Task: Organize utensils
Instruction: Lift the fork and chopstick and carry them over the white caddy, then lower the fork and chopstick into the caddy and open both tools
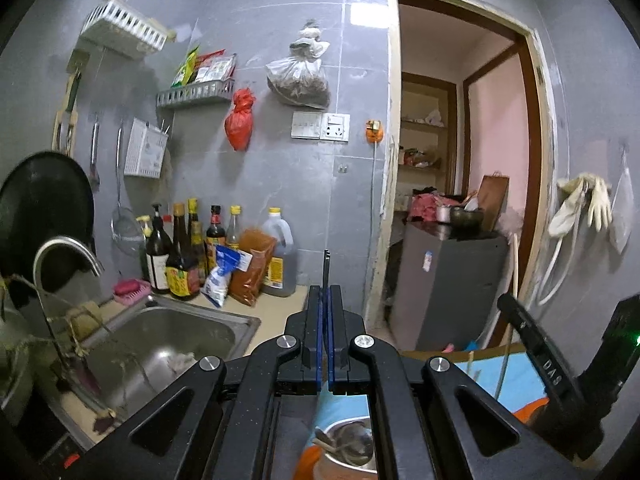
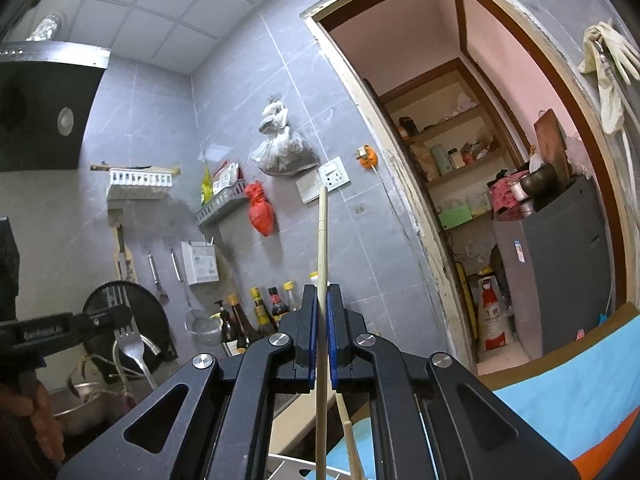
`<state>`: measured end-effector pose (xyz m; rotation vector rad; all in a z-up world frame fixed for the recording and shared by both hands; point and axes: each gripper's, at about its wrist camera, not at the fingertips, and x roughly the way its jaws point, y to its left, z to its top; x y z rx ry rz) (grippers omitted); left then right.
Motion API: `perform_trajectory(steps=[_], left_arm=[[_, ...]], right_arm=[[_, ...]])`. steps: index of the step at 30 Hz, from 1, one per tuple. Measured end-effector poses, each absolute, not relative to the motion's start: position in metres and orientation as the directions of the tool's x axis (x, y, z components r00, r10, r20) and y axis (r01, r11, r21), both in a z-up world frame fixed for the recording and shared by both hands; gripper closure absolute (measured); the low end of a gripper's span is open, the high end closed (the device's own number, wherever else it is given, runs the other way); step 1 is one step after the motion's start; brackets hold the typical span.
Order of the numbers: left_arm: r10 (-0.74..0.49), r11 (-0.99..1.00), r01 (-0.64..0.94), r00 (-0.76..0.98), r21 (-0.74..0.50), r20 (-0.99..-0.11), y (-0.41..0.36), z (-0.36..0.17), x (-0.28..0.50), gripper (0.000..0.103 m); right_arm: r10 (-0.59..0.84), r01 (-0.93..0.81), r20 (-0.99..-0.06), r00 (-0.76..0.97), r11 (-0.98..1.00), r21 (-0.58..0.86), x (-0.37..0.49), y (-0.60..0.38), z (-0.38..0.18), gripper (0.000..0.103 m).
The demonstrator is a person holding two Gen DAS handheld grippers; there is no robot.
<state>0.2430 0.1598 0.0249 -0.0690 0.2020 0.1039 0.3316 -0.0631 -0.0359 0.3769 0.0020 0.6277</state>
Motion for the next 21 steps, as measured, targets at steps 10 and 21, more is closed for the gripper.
perform_trajectory(steps=[10,21], left_arm=[[0.18,0.98,-0.161,0.968,0.115,-0.173,0.134,-0.01,0.252,0.103],[0.166,0.966,-0.123,0.969,0.225,-0.183,0.106,-0.037,0.26,0.103]], right_arm=[[0.525,-0.521,0.067,0.848,0.805,0.282,0.326,-0.054,-0.053,0.1],[0.535,-0.521,0.017,0.845,0.814,0.258,0.324,-0.056,-0.068,0.1]])
